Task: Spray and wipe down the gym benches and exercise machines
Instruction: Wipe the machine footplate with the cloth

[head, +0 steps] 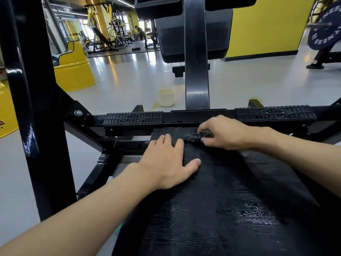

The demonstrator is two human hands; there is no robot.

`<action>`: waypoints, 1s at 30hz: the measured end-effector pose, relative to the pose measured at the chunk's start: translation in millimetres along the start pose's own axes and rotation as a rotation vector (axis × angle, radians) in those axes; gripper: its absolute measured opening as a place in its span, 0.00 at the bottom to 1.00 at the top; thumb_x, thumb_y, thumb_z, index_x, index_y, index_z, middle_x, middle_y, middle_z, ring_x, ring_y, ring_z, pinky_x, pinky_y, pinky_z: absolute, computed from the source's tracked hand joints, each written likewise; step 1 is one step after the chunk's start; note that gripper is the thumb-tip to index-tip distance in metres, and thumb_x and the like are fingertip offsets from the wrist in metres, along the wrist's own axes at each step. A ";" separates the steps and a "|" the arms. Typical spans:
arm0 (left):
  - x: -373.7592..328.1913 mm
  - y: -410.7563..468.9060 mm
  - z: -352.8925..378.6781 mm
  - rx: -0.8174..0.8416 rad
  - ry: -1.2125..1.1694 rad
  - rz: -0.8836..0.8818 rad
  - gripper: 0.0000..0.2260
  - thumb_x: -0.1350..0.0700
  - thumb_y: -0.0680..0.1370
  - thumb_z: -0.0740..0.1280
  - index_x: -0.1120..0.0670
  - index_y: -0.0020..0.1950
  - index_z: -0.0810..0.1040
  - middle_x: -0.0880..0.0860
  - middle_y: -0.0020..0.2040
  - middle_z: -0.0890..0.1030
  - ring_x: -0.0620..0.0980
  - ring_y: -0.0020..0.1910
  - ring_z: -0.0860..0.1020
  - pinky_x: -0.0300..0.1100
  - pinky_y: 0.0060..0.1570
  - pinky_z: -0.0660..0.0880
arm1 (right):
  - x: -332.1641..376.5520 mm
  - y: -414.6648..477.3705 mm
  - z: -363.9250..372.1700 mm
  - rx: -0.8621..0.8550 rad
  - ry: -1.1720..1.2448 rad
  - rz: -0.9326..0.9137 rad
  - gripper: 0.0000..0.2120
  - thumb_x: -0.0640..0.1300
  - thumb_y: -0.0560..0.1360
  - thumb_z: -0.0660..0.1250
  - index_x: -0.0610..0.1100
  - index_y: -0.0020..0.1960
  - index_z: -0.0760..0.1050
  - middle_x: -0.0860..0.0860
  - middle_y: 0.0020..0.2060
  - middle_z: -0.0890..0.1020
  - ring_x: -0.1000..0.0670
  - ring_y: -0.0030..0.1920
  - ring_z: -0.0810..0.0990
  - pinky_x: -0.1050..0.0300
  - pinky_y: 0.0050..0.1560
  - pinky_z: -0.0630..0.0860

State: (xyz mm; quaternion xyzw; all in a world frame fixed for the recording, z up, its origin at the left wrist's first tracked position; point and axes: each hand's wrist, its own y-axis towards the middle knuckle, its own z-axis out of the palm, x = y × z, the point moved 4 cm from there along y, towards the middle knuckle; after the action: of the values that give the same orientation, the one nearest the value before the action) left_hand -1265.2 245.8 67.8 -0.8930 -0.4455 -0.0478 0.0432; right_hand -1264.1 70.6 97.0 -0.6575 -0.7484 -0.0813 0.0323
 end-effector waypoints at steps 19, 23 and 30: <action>-20.6 -4.3 -4.9 0.097 -0.080 0.042 0.29 0.34 0.81 0.49 0.38 0.80 0.49 0.47 0.83 0.49 0.64 0.80 0.49 0.66 0.75 0.51 | -25.7 -9.2 -3.8 -0.085 0.028 0.098 0.08 0.47 0.74 0.66 0.46 0.50 0.80 0.50 0.36 0.81 0.47 0.40 0.81 0.55 0.39 0.74; -25.0 -3.7 -10.2 0.120 -0.082 0.032 0.28 0.36 0.81 0.50 0.39 0.80 0.52 0.50 0.83 0.51 0.66 0.79 0.50 0.68 0.73 0.53 | -34.2 -17.2 -8.0 -0.031 -0.030 0.092 0.10 0.50 0.77 0.66 0.53 0.56 0.79 0.52 0.39 0.81 0.51 0.40 0.78 0.55 0.42 0.71; -32.9 -5.1 -14.5 0.076 -0.099 0.063 0.26 0.40 0.81 0.53 0.46 0.78 0.61 0.50 0.80 0.57 0.56 0.79 0.55 0.65 0.71 0.59 | -42.2 -21.1 -7.7 -0.063 0.075 0.104 0.05 0.45 0.74 0.67 0.47 0.48 0.80 0.49 0.33 0.81 0.50 0.35 0.80 0.60 0.34 0.71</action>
State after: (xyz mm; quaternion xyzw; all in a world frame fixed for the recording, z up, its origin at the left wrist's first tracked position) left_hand -1289.7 221.1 78.3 -0.9055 -0.4204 0.0146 0.0564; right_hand -1279.8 25.5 96.4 -0.6926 -0.7085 -0.1277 0.0435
